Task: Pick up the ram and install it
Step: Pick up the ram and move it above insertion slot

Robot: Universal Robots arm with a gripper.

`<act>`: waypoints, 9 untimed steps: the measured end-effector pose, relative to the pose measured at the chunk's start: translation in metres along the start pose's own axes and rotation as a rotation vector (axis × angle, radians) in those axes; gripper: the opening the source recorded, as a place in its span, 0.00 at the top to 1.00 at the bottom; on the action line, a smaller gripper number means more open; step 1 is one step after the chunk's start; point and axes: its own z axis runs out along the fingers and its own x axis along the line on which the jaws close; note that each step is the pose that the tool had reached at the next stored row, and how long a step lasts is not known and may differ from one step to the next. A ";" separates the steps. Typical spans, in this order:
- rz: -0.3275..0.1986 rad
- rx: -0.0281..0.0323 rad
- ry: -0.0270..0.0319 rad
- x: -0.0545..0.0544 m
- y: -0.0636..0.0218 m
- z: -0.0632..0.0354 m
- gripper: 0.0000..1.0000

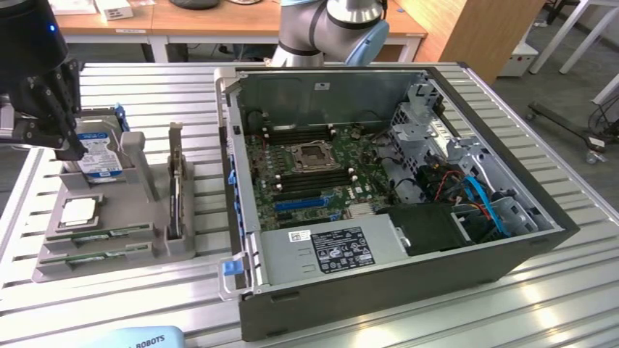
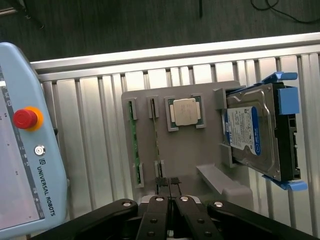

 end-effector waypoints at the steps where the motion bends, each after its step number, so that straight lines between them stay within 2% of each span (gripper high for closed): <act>1: -0.004 -0.0001 0.0002 0.000 0.0000 0.0000 0.90; 9: -0.007 -0.0001 0.0003 0.000 0.0000 0.0001 0.90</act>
